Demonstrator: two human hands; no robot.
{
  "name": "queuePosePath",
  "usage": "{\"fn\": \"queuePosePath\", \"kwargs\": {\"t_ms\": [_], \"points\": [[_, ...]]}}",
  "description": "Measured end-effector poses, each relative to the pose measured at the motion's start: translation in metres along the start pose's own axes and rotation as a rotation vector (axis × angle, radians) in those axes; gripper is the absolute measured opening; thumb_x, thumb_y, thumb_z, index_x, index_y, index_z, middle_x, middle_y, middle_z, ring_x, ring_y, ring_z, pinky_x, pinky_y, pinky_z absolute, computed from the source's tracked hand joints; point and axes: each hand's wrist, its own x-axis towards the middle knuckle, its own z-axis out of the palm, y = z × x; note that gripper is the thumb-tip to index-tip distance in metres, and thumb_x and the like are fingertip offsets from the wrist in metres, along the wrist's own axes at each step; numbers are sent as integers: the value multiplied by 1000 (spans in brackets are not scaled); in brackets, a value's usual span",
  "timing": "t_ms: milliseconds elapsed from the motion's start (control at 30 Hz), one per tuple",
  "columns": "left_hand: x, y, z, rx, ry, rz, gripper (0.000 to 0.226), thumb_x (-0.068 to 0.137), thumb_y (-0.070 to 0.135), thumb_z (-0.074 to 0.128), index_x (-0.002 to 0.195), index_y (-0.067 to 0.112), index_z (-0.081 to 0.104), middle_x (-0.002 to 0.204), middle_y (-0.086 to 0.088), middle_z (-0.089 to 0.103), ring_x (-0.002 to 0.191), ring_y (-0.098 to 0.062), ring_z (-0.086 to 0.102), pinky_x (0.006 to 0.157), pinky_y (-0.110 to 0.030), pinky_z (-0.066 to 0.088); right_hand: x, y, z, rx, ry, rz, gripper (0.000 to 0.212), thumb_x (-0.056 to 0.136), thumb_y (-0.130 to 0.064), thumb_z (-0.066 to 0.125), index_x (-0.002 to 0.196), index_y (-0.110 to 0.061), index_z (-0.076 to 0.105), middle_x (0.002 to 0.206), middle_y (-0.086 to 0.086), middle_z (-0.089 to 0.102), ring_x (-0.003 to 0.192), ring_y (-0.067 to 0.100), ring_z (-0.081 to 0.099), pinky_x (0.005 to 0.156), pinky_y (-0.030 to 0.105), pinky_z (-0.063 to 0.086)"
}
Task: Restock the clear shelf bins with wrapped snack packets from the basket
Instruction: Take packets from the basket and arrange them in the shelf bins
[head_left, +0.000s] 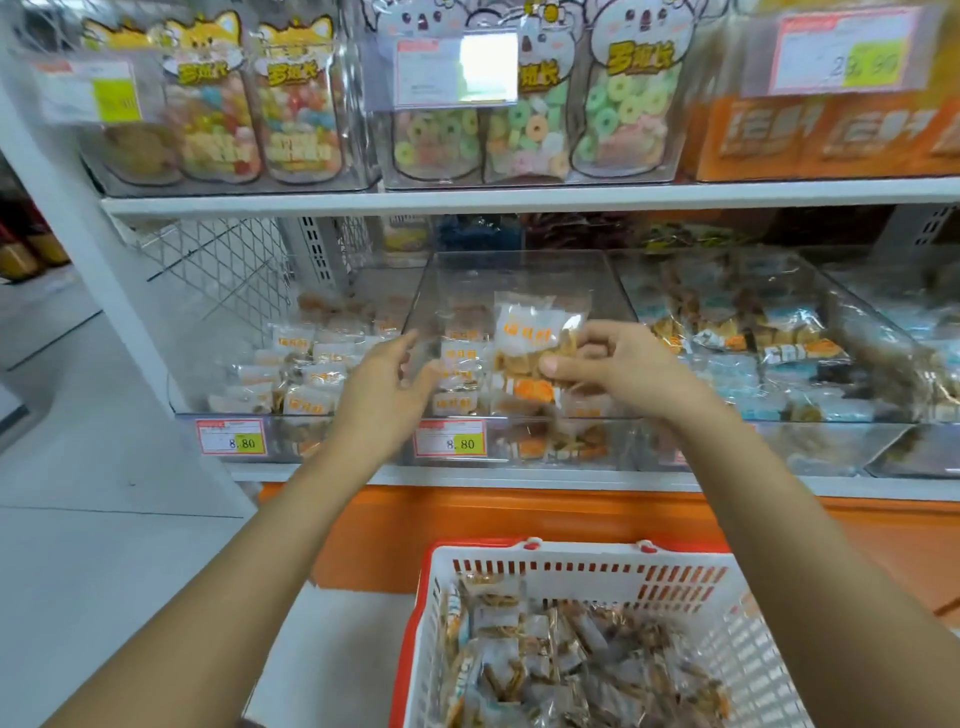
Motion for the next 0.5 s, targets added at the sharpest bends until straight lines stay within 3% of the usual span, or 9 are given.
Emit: {"fn": "queuePosePath", "kwargs": {"t_ms": [100, 200, 267, 333, 367, 433, 500], "points": [[1, -11, 2, 70, 54, 17, 44, 93, 17, 57, 136, 12, 52, 131, -9, 56, 116, -22, 55, 100, -35, 44, 34, -4, 16, -188, 52, -5, 29, 77, -27, 79, 71, -17, 53, 54, -10, 56, 52, 3, 54, 57, 25, 47], [1, -17, 4, 131, 59, 100, 39, 91, 9, 58, 130, 9, 57, 129, -10, 57, 116, -24, 54, 101, -38, 44, 57, -2, 43, -360, -84, 42, 33, 77, -30, 79, 74, -20, 47, 65, -8, 54, 53, 4, 50, 50, 22, 38], [2, -21, 2, 145, 70, 120, 37, 91, 8, 58, 128, 8, 59, 129, -10, 58, 115, -24, 55, 102, -36, 43, 65, 7, 61, -401, -201, 128, 30, 78, -32, 78, 93, -16, 57, 86, 0, 63, 73, 10, 61, 63, 23, 49], [1, -24, 1, 145, 63, 129, 35, 91, 8, 57, 126, 8, 61, 130, -8, 59, 118, -22, 54, 104, -26, 36, 70, 14, 72, -432, -235, 236, 42, 80, -35, 76, 108, -8, 60, 106, 7, 62, 101, 22, 61, 84, 31, 49], [-1, -25, 2, 152, 56, 139, 34, 92, 9, 57, 126, 9, 61, 131, -6, 58, 121, -20, 52, 103, -21, 30, 73, 15, 73, -459, -247, 276, 37, 80, -37, 75, 99, -9, 61, 103, 6, 62, 100, 24, 59, 82, 32, 47], [-4, -28, 4, 188, 29, 172, 34, 93, 11, 55, 126, 10, 61, 134, -3, 57, 126, -17, 47, 102, -14, 22, 78, 9, 72, -588, -315, 333, 36, 81, -42, 72, 77, -11, 55, 83, 2, 57, 79, 19, 55, 65, 27, 43], [-9, -33, 6, 227, 12, 222, 32, 94, 12, 53, 124, 11, 63, 134, -2, 57, 126, -16, 45, 98, -10, 19, 84, 2, 75, -734, -342, 356, 34, 85, -38, 69, 73, -10, 54, 75, 1, 55, 66, 16, 51, 58, 26, 43]]}}
